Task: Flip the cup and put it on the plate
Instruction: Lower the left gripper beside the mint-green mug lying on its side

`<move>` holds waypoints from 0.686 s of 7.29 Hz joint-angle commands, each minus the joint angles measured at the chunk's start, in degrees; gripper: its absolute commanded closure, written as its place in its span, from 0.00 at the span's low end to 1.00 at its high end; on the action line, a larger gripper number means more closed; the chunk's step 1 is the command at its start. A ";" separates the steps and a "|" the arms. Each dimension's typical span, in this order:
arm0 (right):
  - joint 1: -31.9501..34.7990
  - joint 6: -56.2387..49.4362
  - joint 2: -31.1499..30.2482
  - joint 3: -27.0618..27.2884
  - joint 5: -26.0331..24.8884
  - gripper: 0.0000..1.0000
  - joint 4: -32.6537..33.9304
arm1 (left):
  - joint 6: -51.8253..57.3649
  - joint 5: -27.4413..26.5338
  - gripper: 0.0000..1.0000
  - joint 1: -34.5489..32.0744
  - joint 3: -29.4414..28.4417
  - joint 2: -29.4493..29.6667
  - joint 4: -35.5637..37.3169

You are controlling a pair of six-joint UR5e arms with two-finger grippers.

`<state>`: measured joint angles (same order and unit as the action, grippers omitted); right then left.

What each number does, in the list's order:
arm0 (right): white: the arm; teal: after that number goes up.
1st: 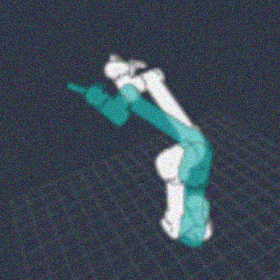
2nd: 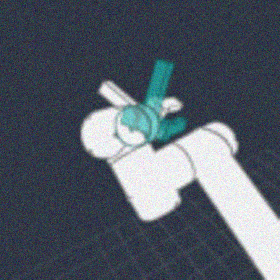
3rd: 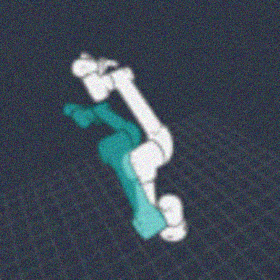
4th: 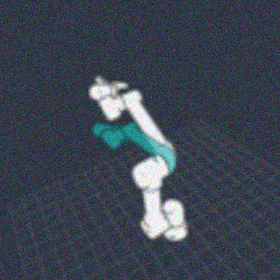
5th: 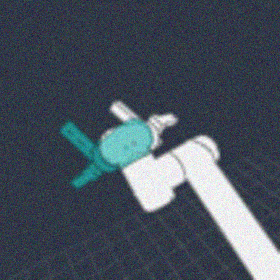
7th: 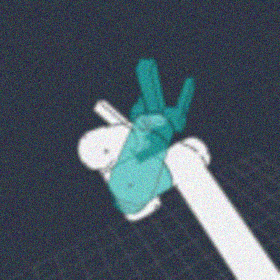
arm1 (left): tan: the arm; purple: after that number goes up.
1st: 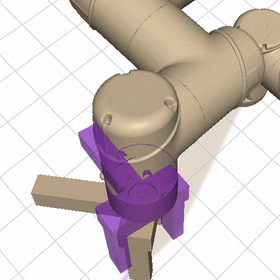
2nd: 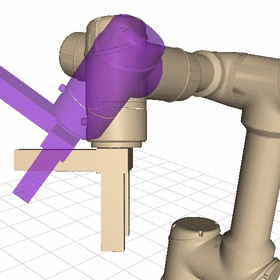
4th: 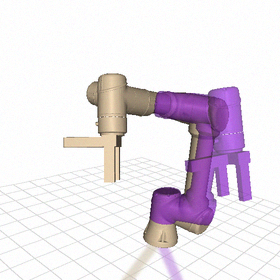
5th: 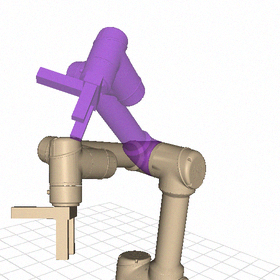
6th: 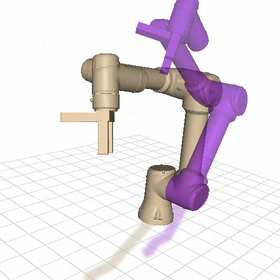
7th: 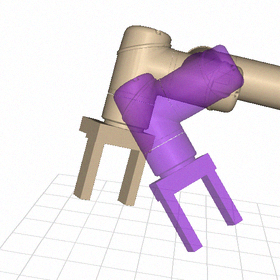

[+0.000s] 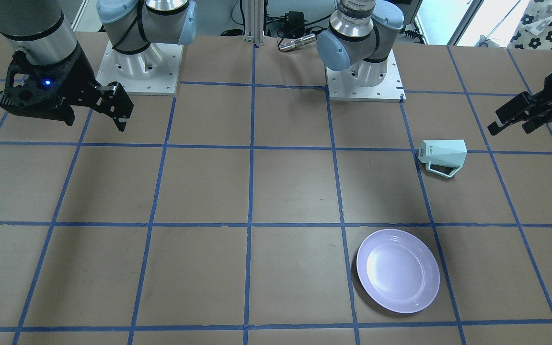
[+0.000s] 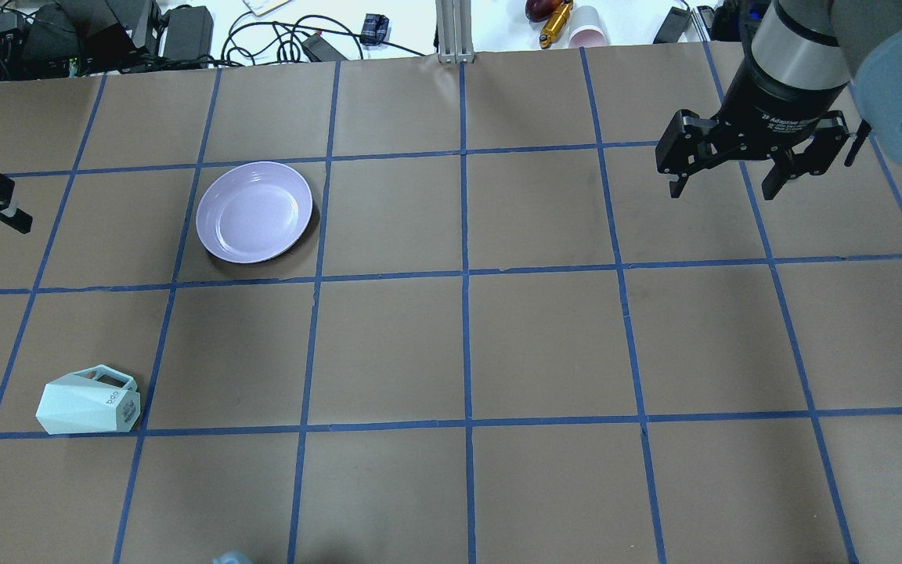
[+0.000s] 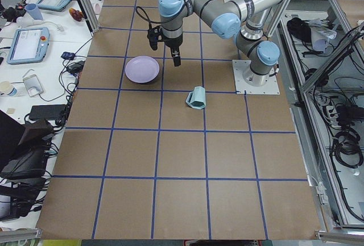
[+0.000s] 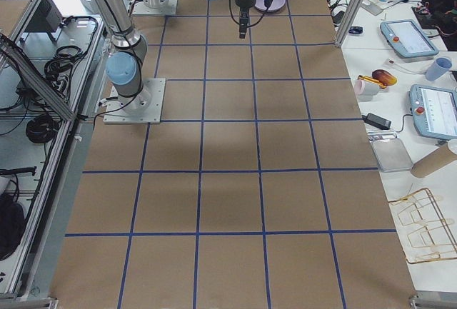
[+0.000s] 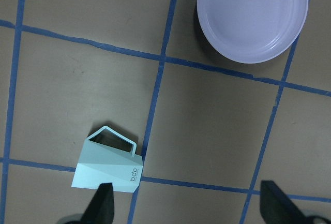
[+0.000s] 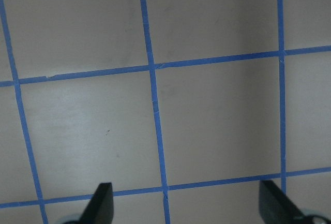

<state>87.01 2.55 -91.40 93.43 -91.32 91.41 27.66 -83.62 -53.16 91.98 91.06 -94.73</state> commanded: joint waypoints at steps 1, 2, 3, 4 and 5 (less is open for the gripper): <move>0.00 0.00 -0.01 0.00 0.00 0.00 0.00 | 12.10 1.86 0.00 7.16 0.13 2.18 -1.76; 0.00 0.00 -0.01 0.00 0.00 0.00 0.00 | 16.07 2.75 0.00 9.63 0.39 3.58 -3.68; 0.00 0.00 -0.01 0.00 0.00 0.00 0.00 | 20.28 2.93 0.00 11.57 1.26 4.64 -3.79; 0.00 0.00 -0.01 0.00 0.00 0.00 0.00 | 22.76 3.72 0.00 13.24 2.14 5.87 -3.79; 0.00 0.00 0.08 0.00 0.00 0.00 0.00 | 24.96 4.42 0.00 14.83 2.93 7.27 -3.88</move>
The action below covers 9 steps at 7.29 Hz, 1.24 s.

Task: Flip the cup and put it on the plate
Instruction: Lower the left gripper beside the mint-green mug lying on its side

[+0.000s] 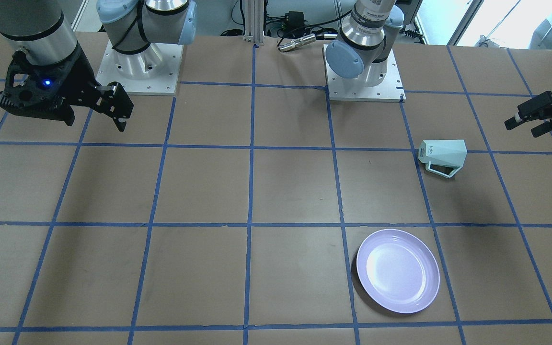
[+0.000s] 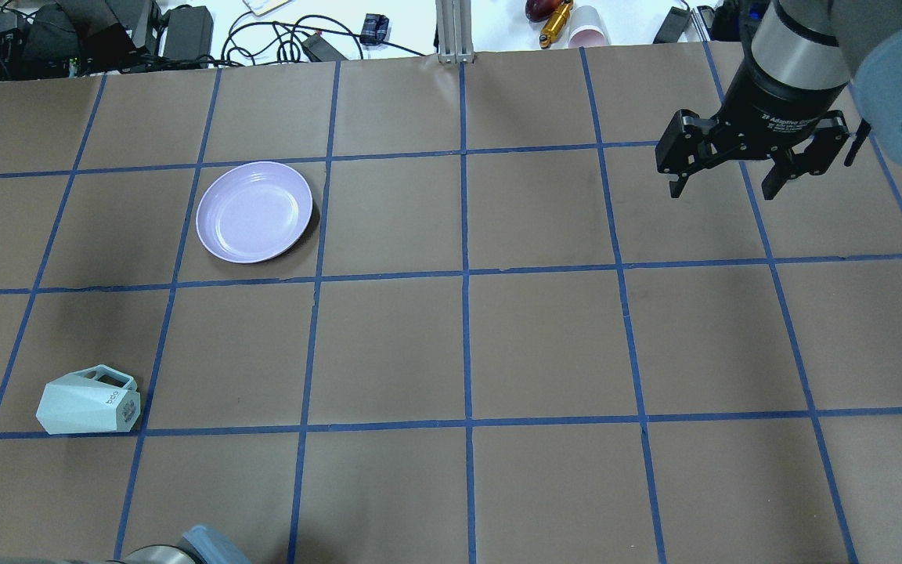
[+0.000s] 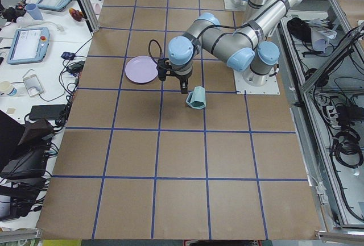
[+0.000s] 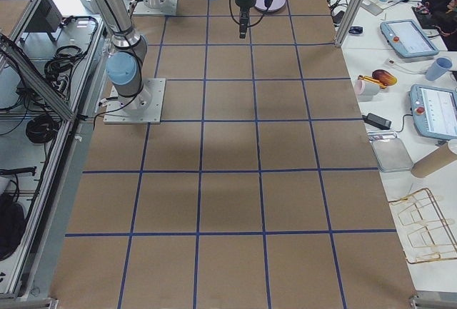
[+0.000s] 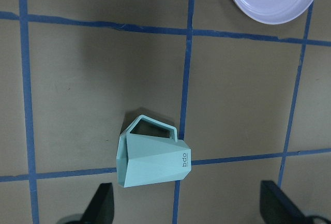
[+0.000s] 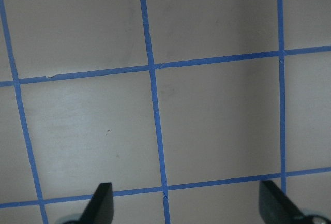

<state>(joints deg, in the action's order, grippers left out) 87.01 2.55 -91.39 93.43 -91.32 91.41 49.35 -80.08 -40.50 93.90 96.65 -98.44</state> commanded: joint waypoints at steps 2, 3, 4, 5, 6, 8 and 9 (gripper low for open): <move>0.00 0.00 -0.01 0.00 0.00 0.00 0.00 | 6.98 1.06 0.00 4.19 2.52 4.67 -0.08; 0.00 0.00 -0.02 0.00 0.00 0.00 0.00 | 8.99 1.06 0.00 5.16 3.30 6.34 -0.08; 0.00 0.00 -0.02 0.00 0.00 0.00 0.00 | 10.58 1.50 0.00 5.43 4.44 7.93 0.00; 0.00 0.00 -0.02 0.00 0.00 0.00 0.00 | 11.81 2.29 0.00 5.52 5.59 9.33 0.27; 0.00 0.00 -0.02 0.00 0.00 0.00 0.00 | 12.70 2.30 0.00 5.52 6.90 10.74 0.36; 0.00 0.00 -0.01 0.00 0.00 0.00 0.00 | 12.97 2.21 0.00 5.52 9.02 12.42 0.44; 0.00 0.00 0.07 0.00 0.00 0.00 0.00 | 13.06 1.95 0.00 5.52 9.29 13.29 0.44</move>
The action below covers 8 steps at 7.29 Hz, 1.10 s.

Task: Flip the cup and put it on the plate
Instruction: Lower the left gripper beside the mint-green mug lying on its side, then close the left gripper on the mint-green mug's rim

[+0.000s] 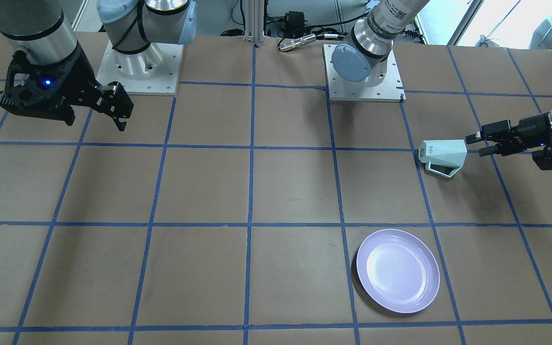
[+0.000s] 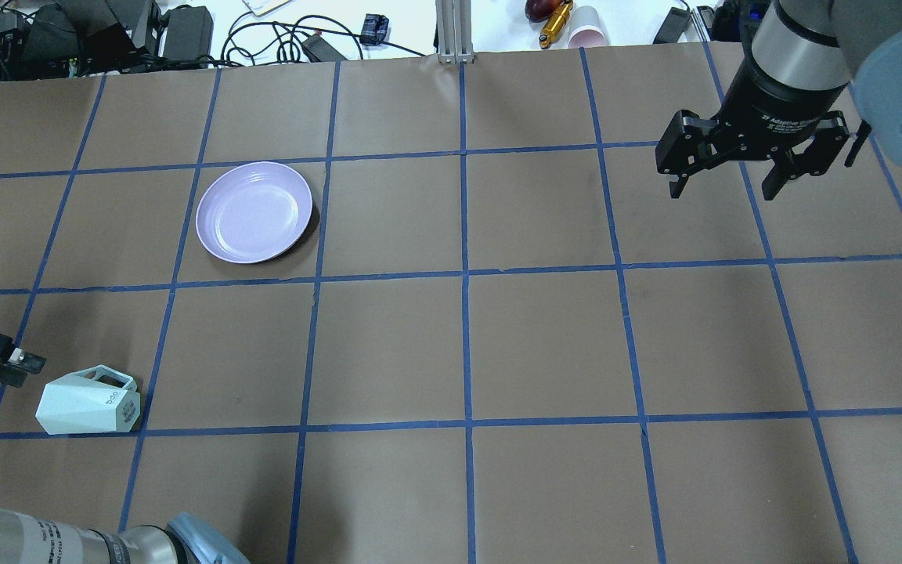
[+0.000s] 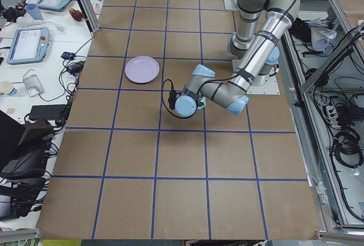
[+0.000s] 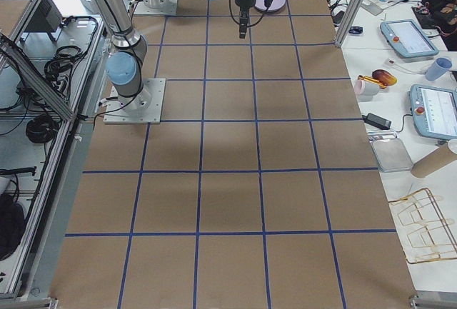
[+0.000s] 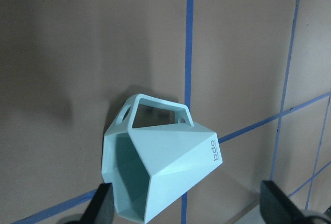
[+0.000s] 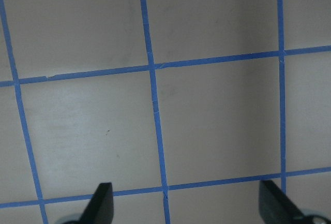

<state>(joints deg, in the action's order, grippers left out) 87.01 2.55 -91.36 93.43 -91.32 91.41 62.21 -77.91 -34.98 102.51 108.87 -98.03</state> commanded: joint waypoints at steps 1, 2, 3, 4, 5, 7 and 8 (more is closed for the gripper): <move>0.00 0.00 0.04 0.00 0.09 0.00 0.00 | 0.02 -0.66 0.00 0.00 0.68 1.87 -0.05; 0.00 0.00 -0.04 0.00 0.09 0.00 0.00 | -0.16 -0.75 0.00 0.35 1.11 2.49 -0.49; 0.00 0.00 -0.05 0.00 0.09 0.00 0.00 | -0.51 -0.75 0.00 1.22 2.42 2.67 -0.49; 0.00 0.00 -0.05 0.09 0.09 0.00 0.00 | -0.60 -0.84 0.00 1.49 2.87 2.67 -0.49; 0.00 0.00 0.04 0.00 0.09 0.00 0.00 | -0.60 -0.84 0.00 1.50 3.40 2.67 -0.75; 0.00 0.00 -0.05 0.00 0.09 0.00 0.00 | -1.21 -0.22 0.00 1.41 5.41 2.93 -0.84; 0.00 0.00 -0.05 0.00 0.09 0.00 0.00 | -1.39 -0.05 0.00 1.41 5.77 2.93 -0.84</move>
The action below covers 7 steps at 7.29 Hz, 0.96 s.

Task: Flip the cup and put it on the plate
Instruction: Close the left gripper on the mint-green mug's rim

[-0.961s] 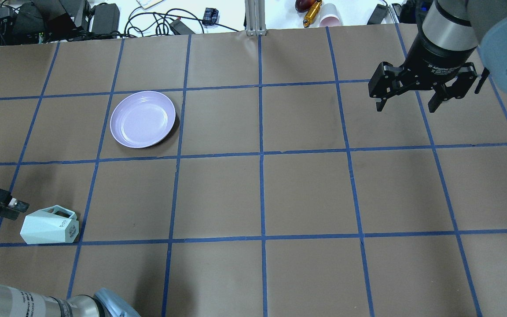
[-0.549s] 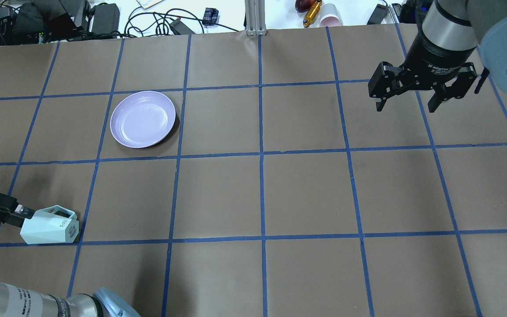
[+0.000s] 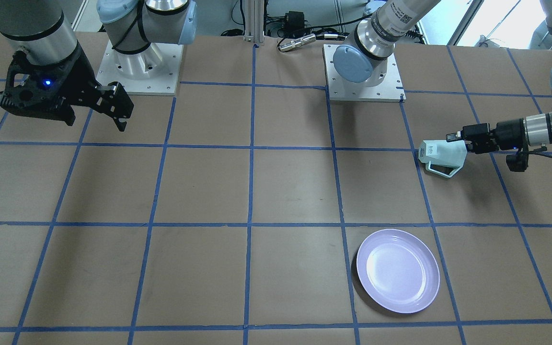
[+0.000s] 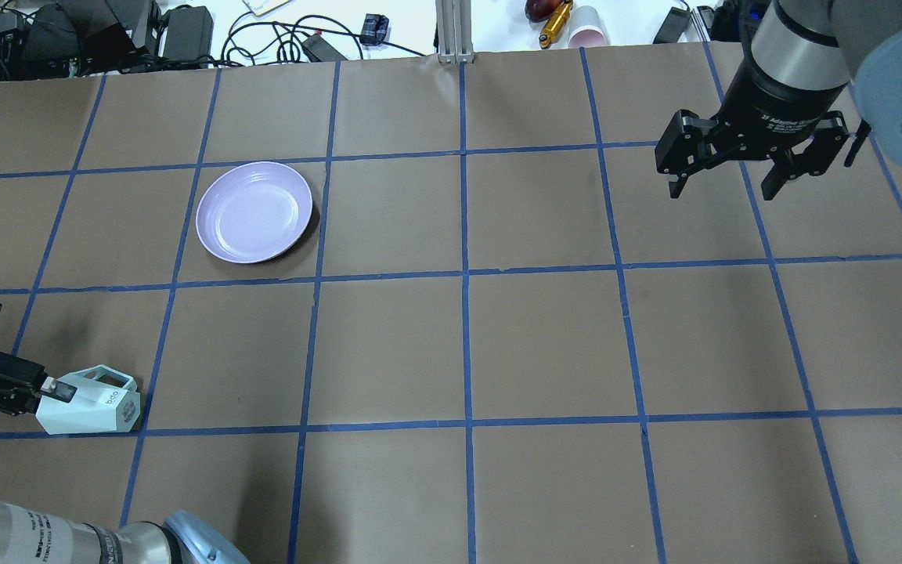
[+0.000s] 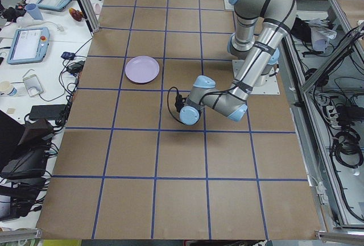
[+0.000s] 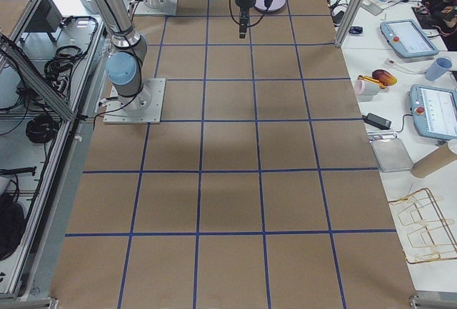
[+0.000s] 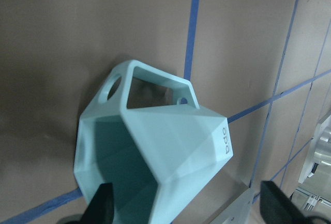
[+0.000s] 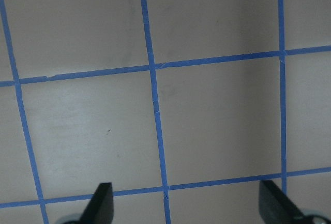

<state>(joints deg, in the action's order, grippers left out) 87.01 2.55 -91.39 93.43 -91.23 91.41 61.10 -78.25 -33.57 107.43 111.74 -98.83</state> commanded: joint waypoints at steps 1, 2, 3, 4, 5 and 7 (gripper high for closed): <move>0.00 0.00 -0.02 -0.01 0.00 0.00 0.00 | -0.19 0.46 0.08 0.00 0.85 0.06 -0.04; 0.00 0.00 -0.02 -0.01 0.00 0.00 0.00 | -0.27 0.55 0.38 0.00 0.85 0.06 -0.04; 0.00 0.00 -0.02 -0.01 0.00 0.00 0.00 | -0.28 0.55 0.82 0.00 0.94 0.15 -0.13; 0.00 0.00 -0.02 -0.01 0.00 0.00 0.00 | -0.80 0.47 1.00 0.00 0.77 0.06 -0.13; 0.00 0.00 0.07 -0.01 0.00 0.00 0.00 | -2.89 0.20 1.00 0.00 0.50 -0.20 -0.05; 0.00 0.00 -0.02 -0.01 0.00 0.00 0.00 | -8.95 0.38 1.00 -0.18 -1.33 -1.16 -0.13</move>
<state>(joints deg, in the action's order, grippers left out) 87.01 2.55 -91.39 93.43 -91.23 91.41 55.81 -77.94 -33.62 107.33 111.18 -98.89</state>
